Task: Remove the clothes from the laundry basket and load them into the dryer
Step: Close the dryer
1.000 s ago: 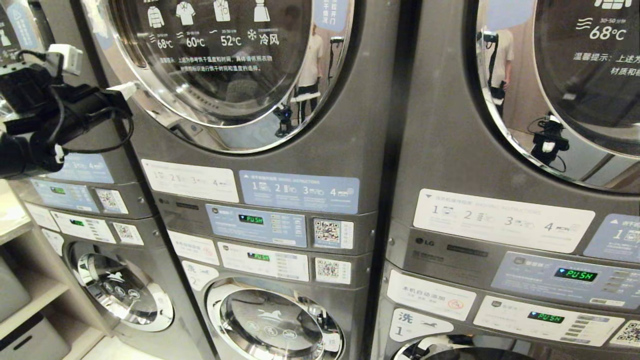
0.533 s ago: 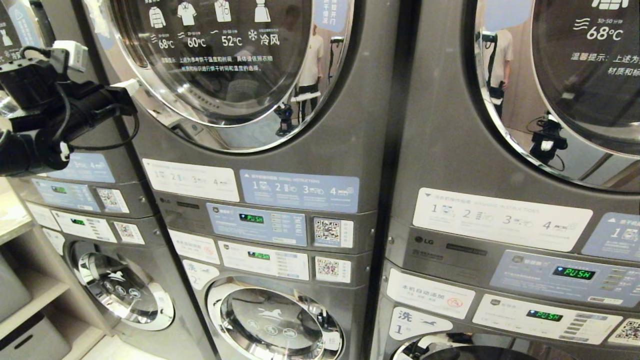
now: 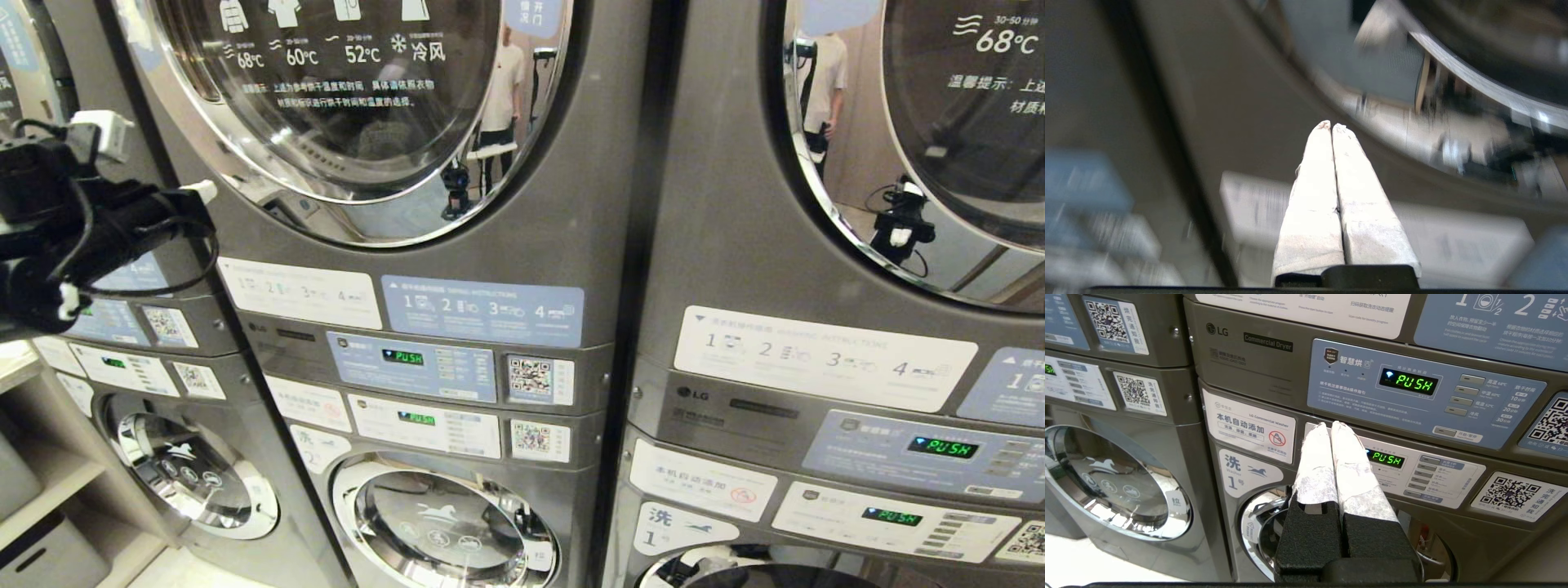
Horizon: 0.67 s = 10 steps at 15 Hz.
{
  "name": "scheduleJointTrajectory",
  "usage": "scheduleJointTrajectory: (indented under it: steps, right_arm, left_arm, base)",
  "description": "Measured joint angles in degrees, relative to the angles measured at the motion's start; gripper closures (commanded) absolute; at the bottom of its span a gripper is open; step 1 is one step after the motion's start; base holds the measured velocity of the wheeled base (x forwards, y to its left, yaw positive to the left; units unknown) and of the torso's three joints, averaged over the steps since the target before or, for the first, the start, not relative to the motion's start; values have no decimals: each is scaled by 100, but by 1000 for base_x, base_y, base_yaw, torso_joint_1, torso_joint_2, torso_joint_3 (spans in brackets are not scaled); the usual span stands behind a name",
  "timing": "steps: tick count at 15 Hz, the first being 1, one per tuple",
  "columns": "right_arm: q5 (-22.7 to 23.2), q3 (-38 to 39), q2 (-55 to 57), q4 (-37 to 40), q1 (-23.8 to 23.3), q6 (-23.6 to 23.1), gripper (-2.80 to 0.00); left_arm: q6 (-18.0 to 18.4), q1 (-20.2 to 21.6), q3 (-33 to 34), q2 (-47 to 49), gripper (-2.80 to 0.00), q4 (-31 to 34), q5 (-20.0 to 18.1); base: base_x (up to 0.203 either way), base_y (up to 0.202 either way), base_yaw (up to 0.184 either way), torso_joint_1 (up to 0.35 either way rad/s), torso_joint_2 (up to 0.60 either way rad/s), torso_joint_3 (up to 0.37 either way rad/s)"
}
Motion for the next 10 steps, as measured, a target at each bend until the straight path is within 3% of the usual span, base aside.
scheduleJointTrajectory:
  steps: [6,8,10]
  right_arm:
    - [-38,0,0,-15,2,247,0]
    - [-46,0,0,-15,2,284,0]
    - [-44,0,0,-17,2,287,0]
  left_arm:
    - [23,118,5280,-3372,0,-493,62]
    - [122,128,6626,-4445,0,-260,187]
    - [256,142,7358,-5478,0,604,579]
  base:
    - [0,0,0,0,0,0]
    - [0,0,0,0,0,0]
    - [0,0,0,0,0,0]
